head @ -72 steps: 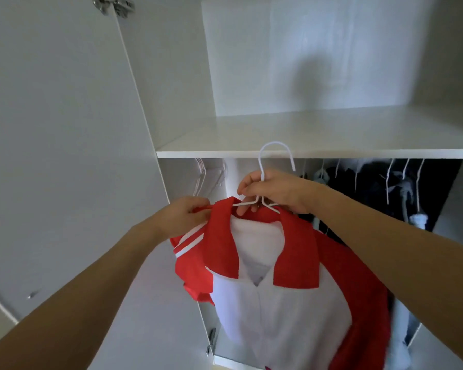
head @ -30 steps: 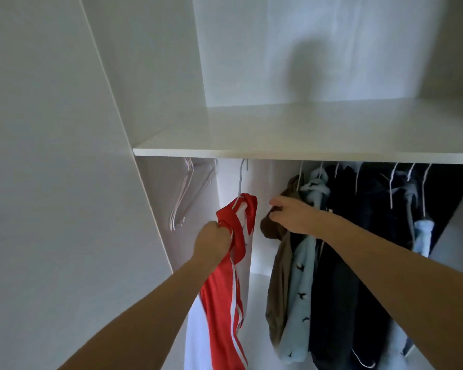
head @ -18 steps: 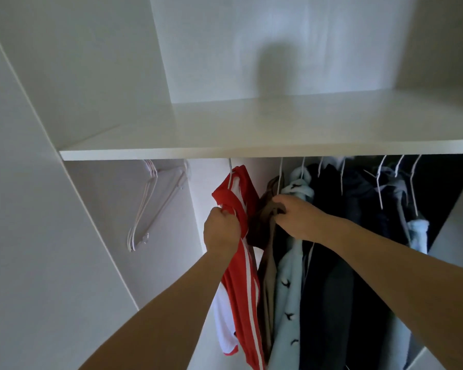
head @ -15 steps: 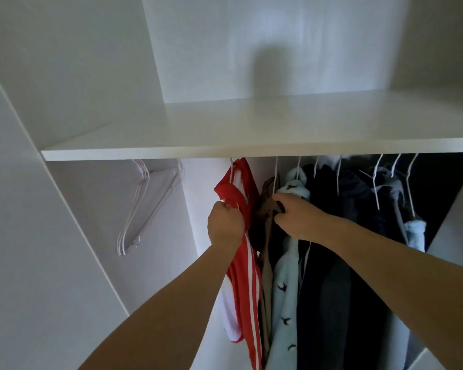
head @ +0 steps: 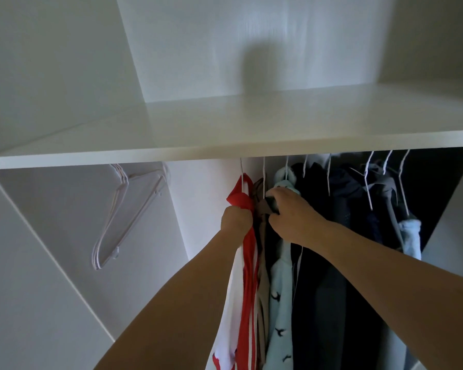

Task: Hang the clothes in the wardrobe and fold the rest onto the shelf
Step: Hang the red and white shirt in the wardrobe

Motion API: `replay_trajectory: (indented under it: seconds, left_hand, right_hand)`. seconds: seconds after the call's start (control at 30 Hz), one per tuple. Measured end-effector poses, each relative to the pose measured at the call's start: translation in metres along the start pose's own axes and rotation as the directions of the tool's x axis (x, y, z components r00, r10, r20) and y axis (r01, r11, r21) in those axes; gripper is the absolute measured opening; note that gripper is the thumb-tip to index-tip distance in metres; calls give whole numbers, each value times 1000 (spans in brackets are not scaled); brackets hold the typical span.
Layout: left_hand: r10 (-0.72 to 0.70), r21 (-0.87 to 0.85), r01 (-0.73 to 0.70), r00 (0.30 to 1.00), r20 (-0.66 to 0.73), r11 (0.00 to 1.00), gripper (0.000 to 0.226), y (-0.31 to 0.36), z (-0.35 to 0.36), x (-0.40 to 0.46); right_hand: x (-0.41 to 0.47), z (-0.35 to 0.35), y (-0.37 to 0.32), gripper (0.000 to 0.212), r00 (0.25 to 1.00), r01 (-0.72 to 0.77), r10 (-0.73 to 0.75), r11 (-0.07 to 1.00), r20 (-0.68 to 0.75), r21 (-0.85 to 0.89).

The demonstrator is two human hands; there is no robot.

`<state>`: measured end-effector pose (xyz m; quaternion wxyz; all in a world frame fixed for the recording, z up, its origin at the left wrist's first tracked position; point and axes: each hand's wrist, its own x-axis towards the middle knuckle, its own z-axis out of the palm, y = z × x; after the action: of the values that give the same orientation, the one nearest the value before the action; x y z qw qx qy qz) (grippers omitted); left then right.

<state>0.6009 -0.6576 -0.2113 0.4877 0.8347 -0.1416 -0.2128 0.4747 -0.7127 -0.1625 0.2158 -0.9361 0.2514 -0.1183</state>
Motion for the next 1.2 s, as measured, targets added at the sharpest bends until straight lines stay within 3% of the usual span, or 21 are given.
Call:
replay_trajectory:
  seconds: [0.1, 0.27, 0.4, 0.5, 0.6, 0.7, 0.8, 0.97, 1.2]
  left_hand:
    - [9, 9, -9, 999, 39, 1000, 29, 1, 5, 0]
    - [82, 163, -96, 992, 92, 982, 29, 4, 11, -7]
    - [-80, 241, 27, 973, 217, 970, 28, 16, -1, -12]
    - [-46, 468, -75, 969, 242, 881, 32, 18, -8, -16]
    - [186, 659, -271, 963, 197, 702, 24, 14, -16, -28]
    - [394, 681, -452, 884, 252, 577, 24, 8, -30, -52]
    - [545, 664, -613, 761, 352, 428, 25, -2, -44, -85]
    - [581, 609, -716, 670, 462, 342, 34, -23, -50, -137]
    - [648, 469, -823, 551, 525, 320, 45, -57, -35, -203]
  right_hand:
    - [-1, -3, 4, 54, 1000, -23, 23, 1000, -11, -4]
    - [-2, -4, 8, 54, 999, -15, 15, 1000, -48, 2]
    - [-5, -3, 11, 52, 998, -16, 15, 1000, -58, -7]
    - [-10, -4, 15, 54, 998, -18, 18, 1000, -67, -3]
    - [-25, -9, 15, 49, 996, -50, 51, 999, -76, 19]
    - [-54, -13, 13, 47, 994, -89, 93, 995, -64, 54]
    - [-96, -23, 12, 44, 986, -151, 155, 986, -56, 69]
    - [-168, -38, 15, 54, 966, -241, 244, 970, -86, 39]
    - [-252, -11, 14, 49, 897, -425, 426, 905, -122, 31]
